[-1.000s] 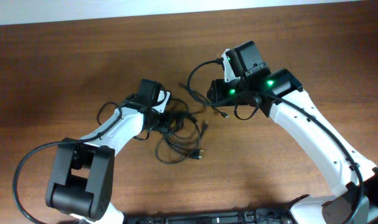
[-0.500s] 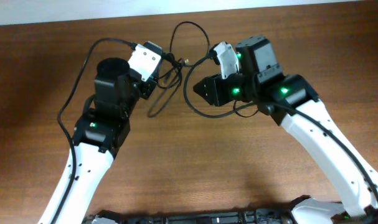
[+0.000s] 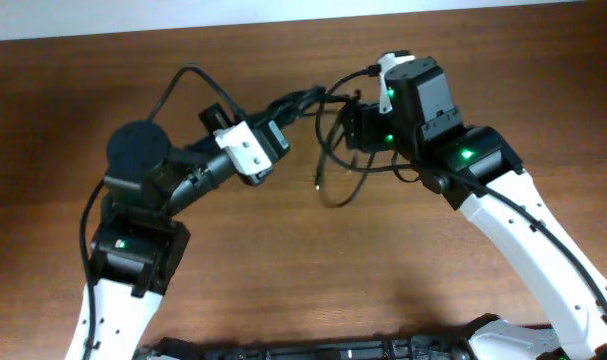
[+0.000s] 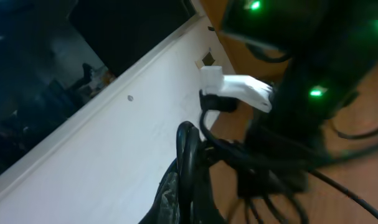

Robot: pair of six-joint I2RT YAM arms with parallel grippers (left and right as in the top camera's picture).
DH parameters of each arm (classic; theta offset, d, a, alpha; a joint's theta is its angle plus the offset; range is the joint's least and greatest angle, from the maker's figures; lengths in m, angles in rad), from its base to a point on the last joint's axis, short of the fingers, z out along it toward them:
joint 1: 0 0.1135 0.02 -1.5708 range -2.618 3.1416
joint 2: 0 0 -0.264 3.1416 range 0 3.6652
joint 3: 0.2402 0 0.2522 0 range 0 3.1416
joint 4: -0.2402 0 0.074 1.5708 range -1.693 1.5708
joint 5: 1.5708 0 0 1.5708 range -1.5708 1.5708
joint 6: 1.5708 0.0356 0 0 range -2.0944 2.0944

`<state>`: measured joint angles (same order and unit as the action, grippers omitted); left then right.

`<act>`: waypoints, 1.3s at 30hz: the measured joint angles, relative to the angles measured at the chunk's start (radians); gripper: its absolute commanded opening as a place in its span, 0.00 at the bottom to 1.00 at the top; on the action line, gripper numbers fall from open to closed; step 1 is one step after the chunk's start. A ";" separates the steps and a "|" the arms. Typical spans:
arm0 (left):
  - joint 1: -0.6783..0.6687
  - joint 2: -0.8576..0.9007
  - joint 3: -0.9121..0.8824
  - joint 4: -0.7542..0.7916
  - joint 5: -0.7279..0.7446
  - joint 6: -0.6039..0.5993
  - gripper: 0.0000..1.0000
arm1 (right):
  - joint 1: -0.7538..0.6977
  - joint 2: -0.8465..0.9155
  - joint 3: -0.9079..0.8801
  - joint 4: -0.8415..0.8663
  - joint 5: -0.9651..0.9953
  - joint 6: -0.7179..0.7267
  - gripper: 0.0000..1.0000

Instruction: Untangle cables

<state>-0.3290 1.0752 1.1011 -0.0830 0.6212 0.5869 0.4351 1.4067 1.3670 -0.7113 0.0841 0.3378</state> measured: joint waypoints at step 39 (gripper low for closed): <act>0.003 0.049 0.000 -0.148 0.232 -0.004 0.00 | -0.002 -0.225 0.001 0.033 -0.573 -0.616 0.49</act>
<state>-0.3264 1.1240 1.1011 -0.2310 0.8536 0.5831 0.4335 1.1816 1.3678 -0.6785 -0.4885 -0.2779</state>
